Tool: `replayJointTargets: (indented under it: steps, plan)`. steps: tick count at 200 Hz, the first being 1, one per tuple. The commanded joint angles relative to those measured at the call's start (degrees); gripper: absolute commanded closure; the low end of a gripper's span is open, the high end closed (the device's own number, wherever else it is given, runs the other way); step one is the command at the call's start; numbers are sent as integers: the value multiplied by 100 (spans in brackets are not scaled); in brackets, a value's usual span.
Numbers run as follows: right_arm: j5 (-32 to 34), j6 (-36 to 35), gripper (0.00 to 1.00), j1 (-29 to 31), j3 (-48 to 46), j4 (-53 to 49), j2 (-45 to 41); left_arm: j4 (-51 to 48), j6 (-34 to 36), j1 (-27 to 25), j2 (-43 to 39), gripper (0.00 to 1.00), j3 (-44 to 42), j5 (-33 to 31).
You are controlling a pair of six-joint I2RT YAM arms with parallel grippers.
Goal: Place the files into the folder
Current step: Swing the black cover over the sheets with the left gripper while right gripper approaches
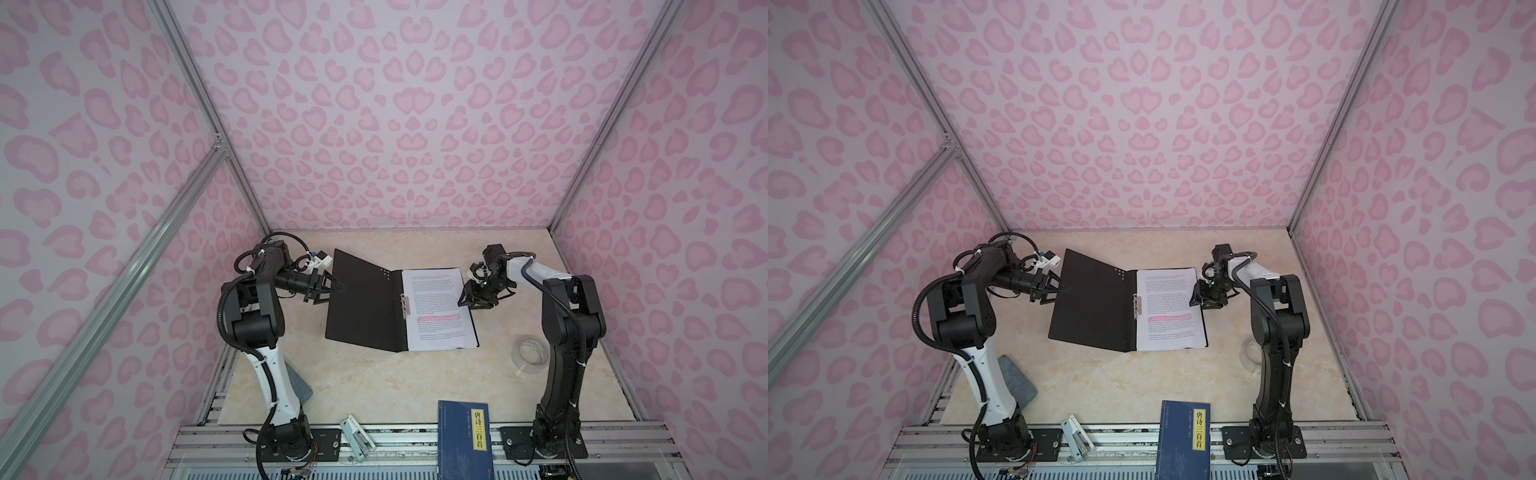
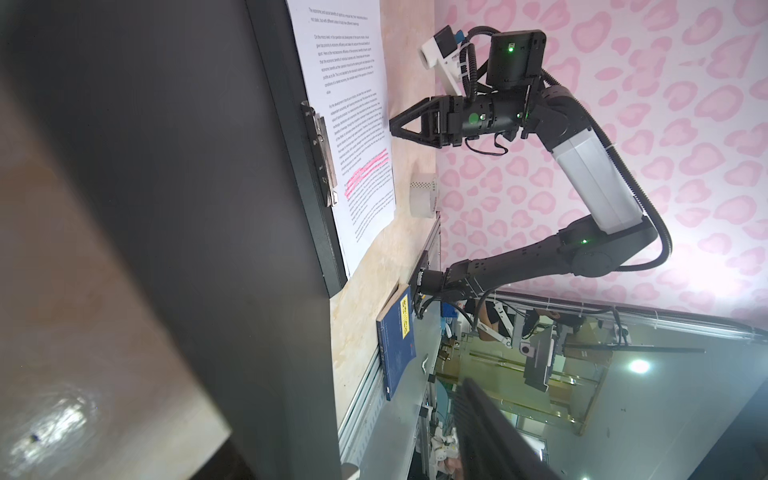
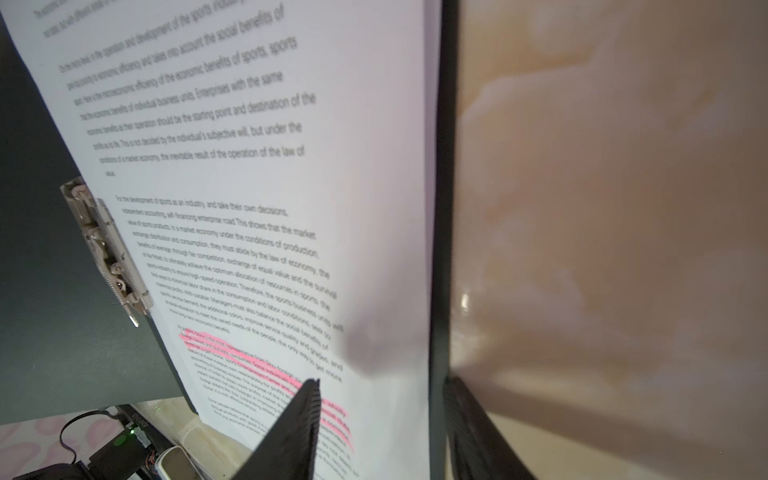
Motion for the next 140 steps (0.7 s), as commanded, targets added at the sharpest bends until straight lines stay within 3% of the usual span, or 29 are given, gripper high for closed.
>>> replayJointTargets:
  steps: [1,82,140]
  plan:
    - [368,-6,48,19,-113,-274,179,-264,179,-11,-13,34,103,221]
    - [418,49,48,-73,-214,-135,76,-273,49,-61,-237,35,220,273]
    - [390,120,48,-126,-320,63,-4,30,-460,-565,-718,30,592,156]
